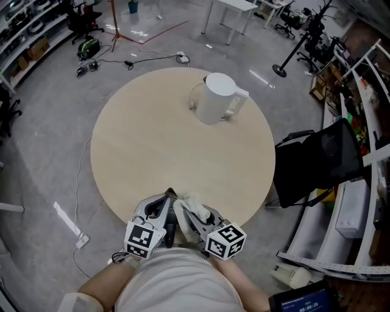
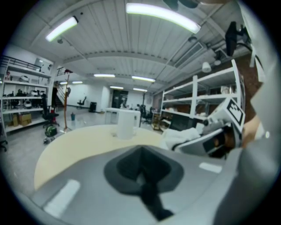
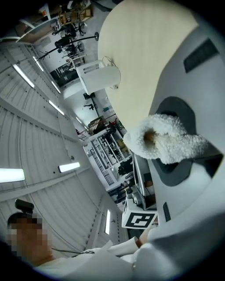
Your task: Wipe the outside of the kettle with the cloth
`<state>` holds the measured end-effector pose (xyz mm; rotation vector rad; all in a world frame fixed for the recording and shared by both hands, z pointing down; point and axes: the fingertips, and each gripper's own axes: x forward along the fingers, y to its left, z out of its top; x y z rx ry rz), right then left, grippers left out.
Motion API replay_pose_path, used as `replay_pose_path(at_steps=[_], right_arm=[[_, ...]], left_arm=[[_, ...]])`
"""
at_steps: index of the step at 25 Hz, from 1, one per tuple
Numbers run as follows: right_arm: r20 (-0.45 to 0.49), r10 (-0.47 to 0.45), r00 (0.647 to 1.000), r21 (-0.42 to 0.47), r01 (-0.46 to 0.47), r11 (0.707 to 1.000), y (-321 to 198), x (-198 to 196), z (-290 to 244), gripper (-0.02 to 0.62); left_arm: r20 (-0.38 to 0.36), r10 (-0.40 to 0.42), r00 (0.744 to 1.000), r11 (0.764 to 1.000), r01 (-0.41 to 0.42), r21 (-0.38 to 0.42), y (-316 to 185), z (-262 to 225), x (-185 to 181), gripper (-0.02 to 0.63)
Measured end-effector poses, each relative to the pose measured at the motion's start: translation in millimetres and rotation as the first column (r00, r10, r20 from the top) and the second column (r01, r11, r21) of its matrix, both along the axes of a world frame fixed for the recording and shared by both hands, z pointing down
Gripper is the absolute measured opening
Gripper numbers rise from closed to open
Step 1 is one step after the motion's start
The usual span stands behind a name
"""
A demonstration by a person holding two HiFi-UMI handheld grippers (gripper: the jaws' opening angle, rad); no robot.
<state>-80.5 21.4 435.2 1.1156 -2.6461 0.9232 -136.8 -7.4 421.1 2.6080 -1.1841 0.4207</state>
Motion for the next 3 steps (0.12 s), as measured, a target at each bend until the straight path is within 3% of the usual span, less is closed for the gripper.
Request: replay_pose_path(at_steps=[3], right_arm=[[0.004, 0.012, 1.0, -0.048, -0.011, 0.999, 7.1, -0.3, 2.9, 0.072]], left_arm=[[-0.008, 0.022, 1.0, 1.0, -0.022, -0.02, 8.3, 2.3, 0.1, -0.002]])
